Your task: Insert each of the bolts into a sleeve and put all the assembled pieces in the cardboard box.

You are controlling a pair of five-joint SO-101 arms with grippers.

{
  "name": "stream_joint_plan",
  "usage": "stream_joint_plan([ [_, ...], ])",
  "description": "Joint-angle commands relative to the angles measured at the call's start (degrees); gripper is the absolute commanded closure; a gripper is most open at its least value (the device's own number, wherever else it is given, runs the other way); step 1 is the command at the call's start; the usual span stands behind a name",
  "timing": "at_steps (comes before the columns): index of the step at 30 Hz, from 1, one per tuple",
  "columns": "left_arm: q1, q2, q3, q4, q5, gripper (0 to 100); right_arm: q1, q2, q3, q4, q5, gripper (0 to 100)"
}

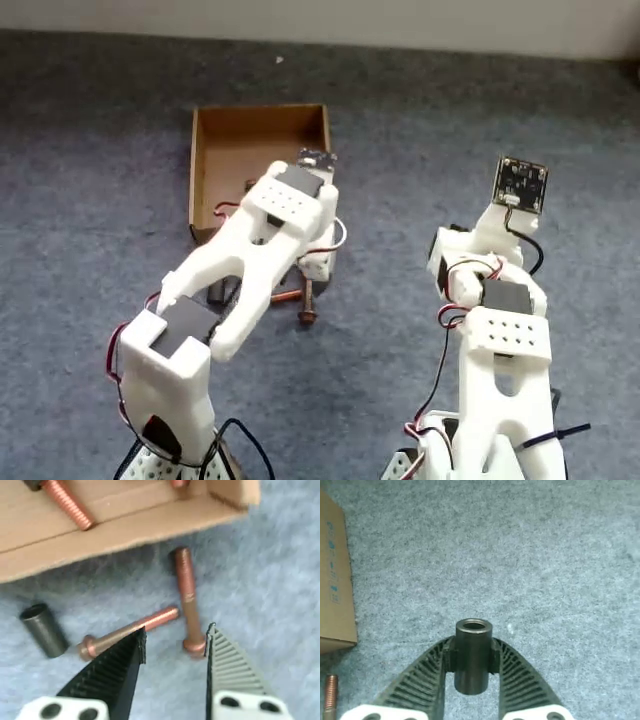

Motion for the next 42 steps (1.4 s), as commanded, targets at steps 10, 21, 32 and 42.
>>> stream_joint_plan([
  [10,-3.65,-2.33,-1.19,8.79,-48.00,80,0.57,-1.71,-0.48,-1.19,-0.18,98.9],
  [21,-3.56,-2.33,12.79,-6.95,-52.13,80,0.57,-1.71,-0.48,-1.19,-0.18,98.9],
  [32,-4.35,-1.71,14.20,-15.12,-52.04,95,0.57,-1.71,-0.48,-1.19,-0.18,98.9],
  [42,-3.91,0.13,10.68,-8.97,-47.30,99,0.57,-1.71,-0.48,-1.19,-0.18,98.9],
])
